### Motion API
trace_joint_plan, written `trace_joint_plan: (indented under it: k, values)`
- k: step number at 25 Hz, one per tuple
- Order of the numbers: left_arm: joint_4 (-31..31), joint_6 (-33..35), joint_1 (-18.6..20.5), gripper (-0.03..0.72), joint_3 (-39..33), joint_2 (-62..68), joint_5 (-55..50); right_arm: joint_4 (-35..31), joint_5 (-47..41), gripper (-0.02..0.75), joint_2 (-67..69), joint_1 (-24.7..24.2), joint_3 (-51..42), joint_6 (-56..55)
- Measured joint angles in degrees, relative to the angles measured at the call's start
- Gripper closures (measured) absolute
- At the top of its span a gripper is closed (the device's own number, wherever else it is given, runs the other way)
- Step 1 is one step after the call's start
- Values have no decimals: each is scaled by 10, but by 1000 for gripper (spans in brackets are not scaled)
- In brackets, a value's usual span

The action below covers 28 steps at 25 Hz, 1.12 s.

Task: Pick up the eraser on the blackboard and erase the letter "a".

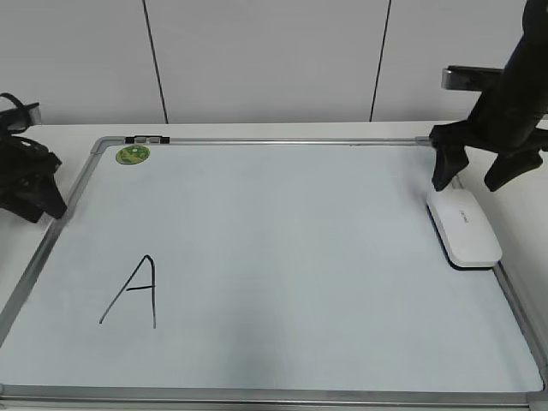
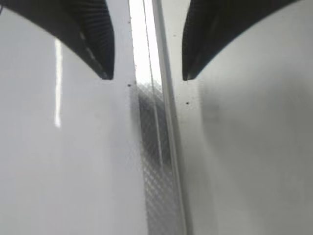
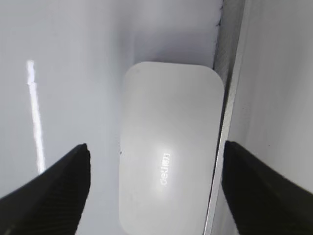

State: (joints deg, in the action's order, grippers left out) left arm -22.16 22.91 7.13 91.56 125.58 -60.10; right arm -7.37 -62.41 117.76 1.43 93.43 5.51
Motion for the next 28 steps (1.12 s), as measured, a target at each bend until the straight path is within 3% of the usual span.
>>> trace_joint_plan:
  k: [4,10,20,28]
  values:
    - [0,-26,0,264,59,-4,-58,0,-35,133,-24,0,33,2]
    - [0,-70,0,239,115,-65,-88,0,-76,143,-76,0,88,4]
    - [40,-106,-8,237,112,-279,-103,-3,-88,146,-200,0,106,7]
    - [55,-117,-43,237,5,-482,-117,-4,-94,146,-338,0,96,11]
